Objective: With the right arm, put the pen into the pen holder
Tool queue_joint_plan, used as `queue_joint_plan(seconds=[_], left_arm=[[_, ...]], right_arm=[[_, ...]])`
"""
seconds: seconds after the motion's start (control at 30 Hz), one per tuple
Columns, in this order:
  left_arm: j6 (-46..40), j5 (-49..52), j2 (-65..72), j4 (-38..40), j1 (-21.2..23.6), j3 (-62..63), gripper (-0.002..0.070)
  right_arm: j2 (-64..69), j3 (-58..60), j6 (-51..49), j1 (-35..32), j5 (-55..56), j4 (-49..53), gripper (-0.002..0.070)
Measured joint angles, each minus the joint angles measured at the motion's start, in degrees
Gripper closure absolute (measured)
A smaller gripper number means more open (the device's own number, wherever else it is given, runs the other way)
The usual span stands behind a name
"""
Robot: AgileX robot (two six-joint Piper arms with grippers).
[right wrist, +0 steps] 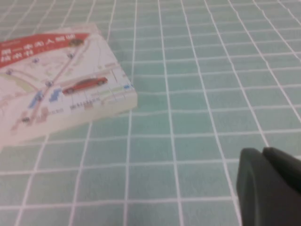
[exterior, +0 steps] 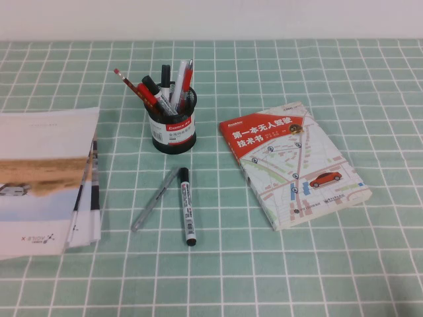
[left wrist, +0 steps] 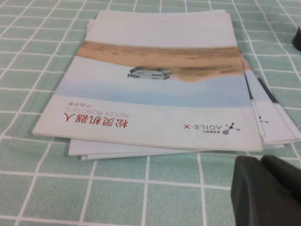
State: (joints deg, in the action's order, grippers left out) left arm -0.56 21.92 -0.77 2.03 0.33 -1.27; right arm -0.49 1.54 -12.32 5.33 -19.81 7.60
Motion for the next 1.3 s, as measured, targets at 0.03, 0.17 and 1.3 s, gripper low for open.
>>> queue_joint_plan(seconds=[0.03, 0.17, 1.3], left_arm=[[0.0, 0.0, 0.0, 0.0, 0.0, 0.0, 0.0679], [0.0, 0.0, 0.0, 0.0, 0.0, 0.0, 0.0679], [0.0, 0.0, 0.0, 0.0, 0.0, 0.0, 0.0679]], right_arm=[[0.0, 0.0, 0.0, 0.0, 0.1, -0.1, 0.0696], [0.0, 0.0, 0.0, 0.0, 4.3, -1.1, 0.0696], [0.0, 0.0, 0.0, 0.0, 2.1, -2.0, 0.0696]])
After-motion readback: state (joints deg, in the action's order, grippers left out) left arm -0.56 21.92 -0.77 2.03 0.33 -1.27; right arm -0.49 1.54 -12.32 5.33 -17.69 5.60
